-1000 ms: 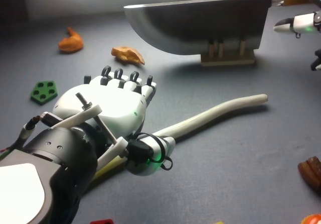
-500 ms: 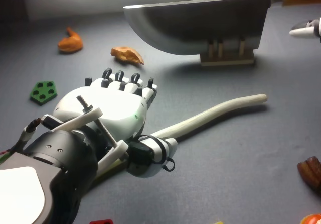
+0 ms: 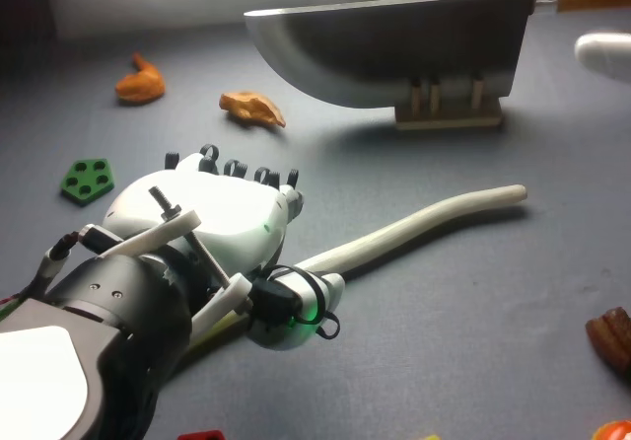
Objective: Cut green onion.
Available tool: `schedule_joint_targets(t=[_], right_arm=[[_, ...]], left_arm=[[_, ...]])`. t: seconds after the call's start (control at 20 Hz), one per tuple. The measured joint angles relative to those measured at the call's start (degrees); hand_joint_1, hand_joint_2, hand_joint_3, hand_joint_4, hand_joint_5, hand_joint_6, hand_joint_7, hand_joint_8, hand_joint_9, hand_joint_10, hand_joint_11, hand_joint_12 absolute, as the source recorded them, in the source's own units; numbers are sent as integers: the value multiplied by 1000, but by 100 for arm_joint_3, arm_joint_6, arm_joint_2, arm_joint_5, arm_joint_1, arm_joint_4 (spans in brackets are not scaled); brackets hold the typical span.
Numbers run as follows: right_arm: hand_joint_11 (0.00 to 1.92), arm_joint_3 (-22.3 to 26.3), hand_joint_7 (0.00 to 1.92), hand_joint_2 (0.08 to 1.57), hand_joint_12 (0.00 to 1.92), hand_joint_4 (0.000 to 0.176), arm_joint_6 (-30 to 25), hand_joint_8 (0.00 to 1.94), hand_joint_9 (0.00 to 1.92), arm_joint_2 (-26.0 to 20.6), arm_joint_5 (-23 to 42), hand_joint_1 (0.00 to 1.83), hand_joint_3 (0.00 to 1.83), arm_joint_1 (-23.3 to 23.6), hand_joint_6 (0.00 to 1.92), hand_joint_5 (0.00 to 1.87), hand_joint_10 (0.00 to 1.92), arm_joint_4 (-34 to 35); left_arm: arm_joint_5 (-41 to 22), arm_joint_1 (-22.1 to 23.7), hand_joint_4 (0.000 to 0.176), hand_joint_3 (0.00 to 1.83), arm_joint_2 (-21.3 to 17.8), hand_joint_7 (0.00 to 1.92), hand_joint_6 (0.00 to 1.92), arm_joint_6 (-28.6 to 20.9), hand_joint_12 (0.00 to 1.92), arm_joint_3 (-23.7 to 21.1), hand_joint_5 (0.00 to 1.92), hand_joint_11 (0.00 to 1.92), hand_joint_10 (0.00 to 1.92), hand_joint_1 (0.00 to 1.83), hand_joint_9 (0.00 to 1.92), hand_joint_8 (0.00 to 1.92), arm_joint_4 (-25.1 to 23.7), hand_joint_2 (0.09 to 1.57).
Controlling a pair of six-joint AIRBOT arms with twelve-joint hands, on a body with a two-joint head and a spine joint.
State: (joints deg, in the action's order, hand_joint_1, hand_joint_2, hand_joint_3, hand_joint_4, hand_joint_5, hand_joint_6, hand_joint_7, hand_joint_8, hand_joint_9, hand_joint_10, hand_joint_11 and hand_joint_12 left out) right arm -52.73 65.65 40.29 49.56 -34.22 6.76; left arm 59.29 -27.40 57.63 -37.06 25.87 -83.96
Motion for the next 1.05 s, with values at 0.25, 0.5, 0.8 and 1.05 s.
schedule_joint_targets(t=[0.25,0.5,0.8,1.05], right_arm=[[962,656,1300,1219,1921,0,761,1391,1197,-330,13,0,0,-28,1496,1117,1717,-9],[1462,752,1415,1259,1921,171,879,1939,1429,-330,-339,0,0,286,1919,1263,1921,155],[1477,763,1425,1349,1921,176,813,1941,1438,-214,-533,14,21,210,1921,1320,1921,170],[1536,763,1474,1377,1921,176,800,1941,1505,-203,-531,40,20,210,1921,1363,1921,177]], left_arm=[[24,125,0,1,0,948,865,4,1911,-24,978,510,1607,259,806,1208,160,1322],[212,413,0,5,50,1211,1715,13,1921,-96,1113,921,1921,108,1123,1749,162,1361],[201,365,0,11,79,1105,1910,7,1921,-229,1010,1008,1921,40,1099,1914,227,1443],[72,365,0,13,37,1115,1921,15,1921,-133,1018,1021,1921,11,1115,1921,245,1474]])
